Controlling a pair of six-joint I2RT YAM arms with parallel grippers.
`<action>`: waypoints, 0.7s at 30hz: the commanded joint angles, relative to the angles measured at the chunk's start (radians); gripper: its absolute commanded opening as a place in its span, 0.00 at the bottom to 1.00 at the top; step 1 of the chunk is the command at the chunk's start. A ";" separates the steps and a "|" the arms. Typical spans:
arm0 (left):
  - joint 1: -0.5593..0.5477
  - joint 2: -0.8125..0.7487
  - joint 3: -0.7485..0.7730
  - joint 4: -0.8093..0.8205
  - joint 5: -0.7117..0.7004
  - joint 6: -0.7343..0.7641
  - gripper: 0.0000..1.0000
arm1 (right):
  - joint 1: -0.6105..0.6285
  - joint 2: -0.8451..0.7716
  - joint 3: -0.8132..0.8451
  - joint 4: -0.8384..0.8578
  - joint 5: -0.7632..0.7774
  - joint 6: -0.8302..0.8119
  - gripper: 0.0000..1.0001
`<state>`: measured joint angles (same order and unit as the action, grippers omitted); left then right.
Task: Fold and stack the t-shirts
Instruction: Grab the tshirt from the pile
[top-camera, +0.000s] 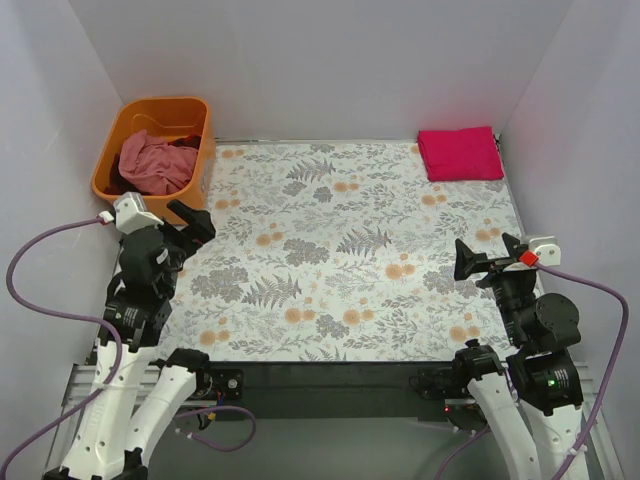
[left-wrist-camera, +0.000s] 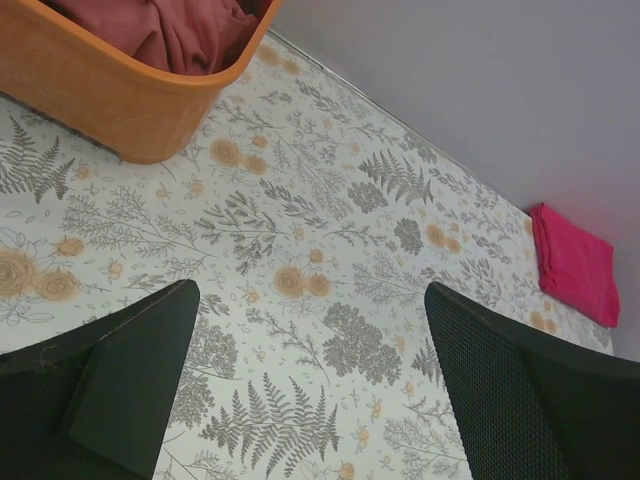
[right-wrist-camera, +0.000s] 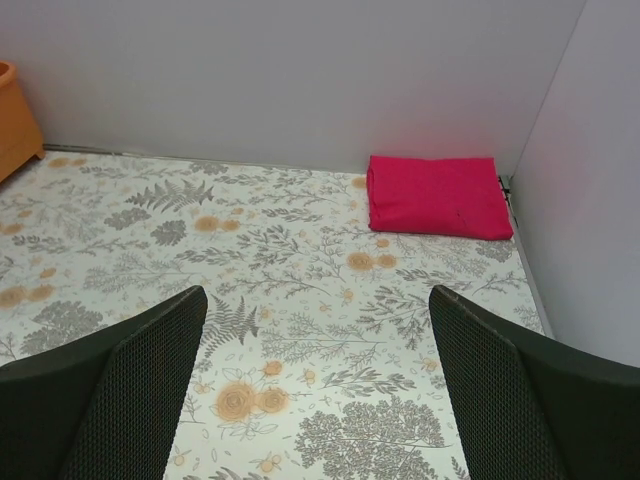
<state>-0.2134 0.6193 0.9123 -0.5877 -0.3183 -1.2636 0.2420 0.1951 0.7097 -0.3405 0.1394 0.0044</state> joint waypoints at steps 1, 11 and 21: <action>-0.004 0.043 0.042 -0.001 -0.062 0.020 0.96 | 0.013 0.017 0.011 0.028 0.016 -0.029 0.98; 0.022 0.552 0.265 0.043 -0.168 0.095 0.98 | 0.054 0.058 -0.033 0.029 -0.040 0.015 0.98; 0.209 1.062 0.661 0.043 -0.205 0.135 0.98 | 0.072 0.044 -0.095 0.037 -0.057 0.029 0.98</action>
<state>-0.0513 1.6394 1.4517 -0.5457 -0.4622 -1.1496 0.3042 0.2440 0.6197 -0.3435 0.0986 0.0235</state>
